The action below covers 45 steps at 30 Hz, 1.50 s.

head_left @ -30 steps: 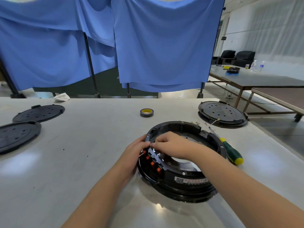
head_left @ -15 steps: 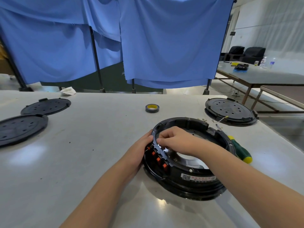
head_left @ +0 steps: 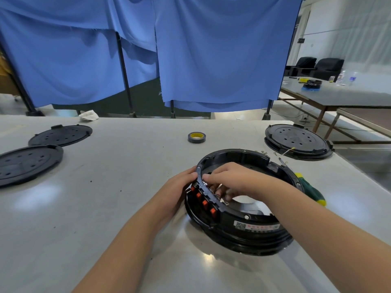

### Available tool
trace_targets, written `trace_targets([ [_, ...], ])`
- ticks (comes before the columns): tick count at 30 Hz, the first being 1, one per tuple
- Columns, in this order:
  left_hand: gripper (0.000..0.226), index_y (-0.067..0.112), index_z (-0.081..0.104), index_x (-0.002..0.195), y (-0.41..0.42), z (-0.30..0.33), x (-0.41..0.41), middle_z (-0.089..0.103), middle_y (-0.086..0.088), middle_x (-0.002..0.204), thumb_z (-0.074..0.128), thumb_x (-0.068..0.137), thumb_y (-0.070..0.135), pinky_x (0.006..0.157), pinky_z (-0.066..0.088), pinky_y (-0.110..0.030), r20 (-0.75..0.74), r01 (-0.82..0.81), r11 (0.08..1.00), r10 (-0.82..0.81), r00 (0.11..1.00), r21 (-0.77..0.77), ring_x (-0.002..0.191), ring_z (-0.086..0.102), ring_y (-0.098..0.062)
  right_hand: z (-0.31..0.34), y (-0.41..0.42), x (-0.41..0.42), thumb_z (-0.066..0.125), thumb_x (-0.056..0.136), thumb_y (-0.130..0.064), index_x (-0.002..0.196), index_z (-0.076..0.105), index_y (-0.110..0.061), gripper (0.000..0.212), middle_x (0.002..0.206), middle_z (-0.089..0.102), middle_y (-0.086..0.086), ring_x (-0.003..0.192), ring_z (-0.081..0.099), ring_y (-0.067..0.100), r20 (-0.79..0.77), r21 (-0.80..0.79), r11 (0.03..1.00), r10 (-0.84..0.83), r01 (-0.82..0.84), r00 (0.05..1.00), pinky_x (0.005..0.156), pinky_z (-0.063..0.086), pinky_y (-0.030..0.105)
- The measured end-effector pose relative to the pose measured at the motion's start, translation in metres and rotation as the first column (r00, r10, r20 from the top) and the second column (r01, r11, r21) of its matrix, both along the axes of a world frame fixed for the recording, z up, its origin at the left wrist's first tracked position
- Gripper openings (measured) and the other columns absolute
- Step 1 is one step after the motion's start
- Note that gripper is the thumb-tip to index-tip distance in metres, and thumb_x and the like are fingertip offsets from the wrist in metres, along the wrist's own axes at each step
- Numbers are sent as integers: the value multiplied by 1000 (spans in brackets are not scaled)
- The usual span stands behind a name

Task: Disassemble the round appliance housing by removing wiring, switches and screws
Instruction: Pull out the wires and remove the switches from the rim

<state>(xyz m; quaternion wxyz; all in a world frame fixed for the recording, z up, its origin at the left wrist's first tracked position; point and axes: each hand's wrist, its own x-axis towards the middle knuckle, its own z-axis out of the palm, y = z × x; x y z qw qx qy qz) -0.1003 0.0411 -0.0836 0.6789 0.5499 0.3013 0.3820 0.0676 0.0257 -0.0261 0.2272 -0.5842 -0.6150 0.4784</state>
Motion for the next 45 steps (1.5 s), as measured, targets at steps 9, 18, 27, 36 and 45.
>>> trace_targets([
  [9, 34, 22, 65, 121, -5, 2, -1, 68, -6, 120, 45, 94, 28, 86, 52, -27, 43, 19, 999, -18, 999, -26, 113, 63, -21, -4, 8, 9, 66, 86, -36, 77, 66, -14, 24, 64, 61, -5, 47, 48, 2, -172, -193, 978, 51, -85, 984, 47, 43, 13],
  [18, 34, 20, 57, 129, -6, 4, 1, 67, -5, 123, 42, 98, 25, 98, 45, -36, 1, -23, 998, 23, 1000, -50, 114, 62, -20, -3, 12, 11, 64, 84, -41, 78, 61, -16, 27, 57, 63, -10, 45, 52, 0, -171, -238, 961, 104, -143, 980, 48, 44, 11],
  [27, 32, 20, 56, 127, -6, 6, 3, 67, -3, 121, 47, 97, 25, 99, 46, -35, -61, -126, 988, 121, 991, -84, 111, 64, -16, 2, 11, 9, 61, 86, -43, 78, 61, -15, 29, 52, 62, -11, 43, 49, 0, -138, -248, 957, 120, -151, 983, 46, 43, 11],
  [36, 19, 20, 65, 109, -17, 28, -6, 68, 3, 110, 53, 95, 25, 86, 50, -24, -316, -319, 915, 387, 866, 246, 103, 63, -7, -2, 12, 5, 67, 77, -57, 91, 68, -13, 46, 67, 61, -4, 49, 50, 4, -119, -218, 975, 20, -46, 993, 51, 43, 15],
  [45, 6, 25, 72, 79, -26, 41, -32, 74, 6, 79, 77, 75, 24, 69, 53, -24, -590, -105, 911, 342, 731, 398, 76, 69, -4, -9, 8, -3, 64, 75, -62, 69, 64, -16, 47, 41, 55, -10, 35, 50, 4, 66, 33, 999, 7, -9, 998, 40, 41, 14],
])
